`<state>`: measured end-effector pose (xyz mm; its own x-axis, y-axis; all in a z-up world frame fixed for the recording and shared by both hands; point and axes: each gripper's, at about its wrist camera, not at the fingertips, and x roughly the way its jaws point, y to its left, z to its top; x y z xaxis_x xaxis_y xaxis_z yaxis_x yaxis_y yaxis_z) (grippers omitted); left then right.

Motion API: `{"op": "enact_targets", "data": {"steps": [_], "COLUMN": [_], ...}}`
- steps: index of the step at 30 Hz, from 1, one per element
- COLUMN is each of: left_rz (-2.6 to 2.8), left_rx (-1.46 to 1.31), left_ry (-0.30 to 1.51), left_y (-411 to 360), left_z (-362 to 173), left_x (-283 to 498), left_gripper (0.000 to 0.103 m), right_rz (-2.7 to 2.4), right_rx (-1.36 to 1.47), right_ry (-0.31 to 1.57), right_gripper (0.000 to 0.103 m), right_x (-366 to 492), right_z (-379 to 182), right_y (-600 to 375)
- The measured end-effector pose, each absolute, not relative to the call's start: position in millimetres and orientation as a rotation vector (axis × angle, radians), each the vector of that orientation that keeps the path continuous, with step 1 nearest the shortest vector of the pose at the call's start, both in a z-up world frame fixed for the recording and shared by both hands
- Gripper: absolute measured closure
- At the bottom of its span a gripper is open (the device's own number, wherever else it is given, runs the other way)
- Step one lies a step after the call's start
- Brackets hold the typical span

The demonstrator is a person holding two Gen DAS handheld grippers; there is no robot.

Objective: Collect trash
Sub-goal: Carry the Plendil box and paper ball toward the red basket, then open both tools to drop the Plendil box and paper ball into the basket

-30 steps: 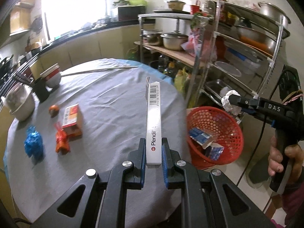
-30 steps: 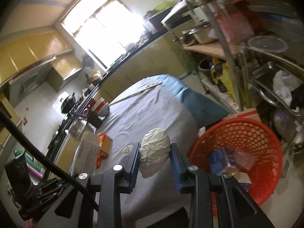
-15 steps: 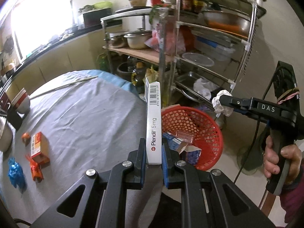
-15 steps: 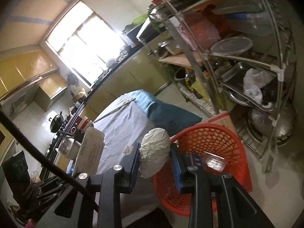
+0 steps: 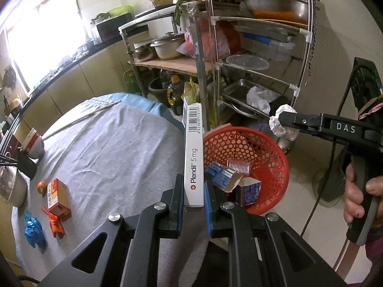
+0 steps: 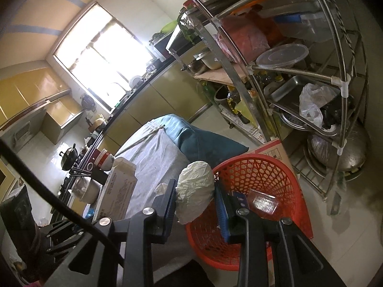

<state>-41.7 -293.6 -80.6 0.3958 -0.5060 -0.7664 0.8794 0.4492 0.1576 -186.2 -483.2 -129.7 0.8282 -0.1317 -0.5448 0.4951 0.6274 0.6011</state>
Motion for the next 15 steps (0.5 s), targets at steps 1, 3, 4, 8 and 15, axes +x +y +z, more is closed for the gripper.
{"op": "enact_targets", "data": {"steps": [1, 3, 4, 8, 15], "left_rz": [-0.949, -0.946, -0.944, -0.953, -0.968], "left_rx": [0.619, 0.63, 0.635, 0.647, 0.666], "left_ry": [0.707, 0.703, 0.7, 0.699, 0.691], "left_y": [-295.2, -298.2, -300.1, -307.4, -319.8], "left_z": [-81.3, -81.8, -82.6, -84.7, -89.7], "left_x": [-42.2, -43.0, -44.4, -46.7, -50.7], "left_gripper": [0.087, 0.087, 0.087, 0.087, 0.087], "right_rz": [-0.377, -0.377, -0.377, -0.38, -0.389], "right_rx": [0.824, 0.832, 0.833, 0.843, 0.855], "right_ry": [0.486, 0.491, 0.493, 0.504, 0.513], "right_gripper": [0.07, 0.07, 0.07, 0.07, 0.07], "right_x": [-186.7, -187.6, -188.1, -191.0, -196.6], "right_z": [-130.8, -133.9, -134.7, -141.0, -146.7], "right_y": [-484.1, -486.0, -485.7, -487.7, -489.4]}}
